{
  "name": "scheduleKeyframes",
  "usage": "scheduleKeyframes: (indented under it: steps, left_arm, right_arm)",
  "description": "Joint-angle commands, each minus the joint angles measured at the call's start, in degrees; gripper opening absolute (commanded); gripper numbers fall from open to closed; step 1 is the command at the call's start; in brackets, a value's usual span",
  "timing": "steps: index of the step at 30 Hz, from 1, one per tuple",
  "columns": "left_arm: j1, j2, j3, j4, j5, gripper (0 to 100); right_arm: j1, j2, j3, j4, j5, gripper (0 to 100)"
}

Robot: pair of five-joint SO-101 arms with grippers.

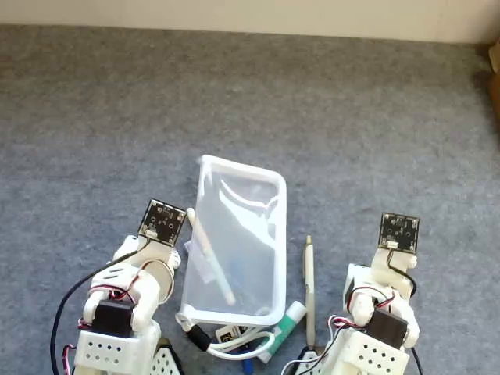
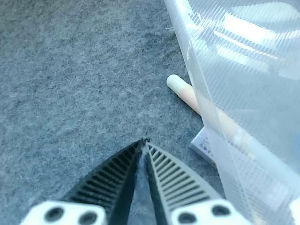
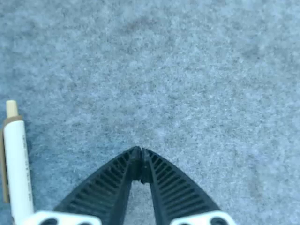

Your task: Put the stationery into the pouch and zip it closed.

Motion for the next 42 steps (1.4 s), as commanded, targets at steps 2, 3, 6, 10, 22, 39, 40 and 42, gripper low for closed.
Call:
scheduleKeyframes:
  steps: [2, 3, 6, 10, 22, 39, 40, 42]
  left_arm:
    - [-0.22, 0.13, 1.19, 8.0, -0.35, 1]
    - [-0.22, 0.04, 1.19, 9.85, -0.35, 1]
    - [-0.48, 0.04, 1.19, 10.2, -0.44, 1]
    - [-2.42, 0.04, 1.19, 7.38, -0.44, 1]
    - [-21.23, 0.04, 1.19, -1.05, -0.44, 1]
    - [-21.32, 0.04, 1.19, -1.14, -0.35, 1]
    - [-21.32, 0.04, 1.19, -1.14, -0.35, 1]
    - [-21.41, 0.04, 1.19, -1.14, -0.35, 1]
  right_arm:
    - [-5.58, 1.1, 8.31, 0.22, -0.18, 0.5]
    - [-7.52, 1.1, 8.31, 0.22, -0.26, 0.5]
    - [-13.85, 1.1, 8.31, 0.22, -0.26, 0.5]
    - [-19.03, 1.1, 8.31, 0.22, -0.26, 0.5]
    - [-24.13, 1.71, -11.12, 3.12, -0.35, 0.5]
    - [-38.55, 1.8, -32.22, 14.2, -12.22, 0.5]
    - [-39.16, 1.8, -32.22, 14.2, -13.36, 0.5]
    - [-39.69, 1.89, -32.22, 13.76, -15.56, 0.9]
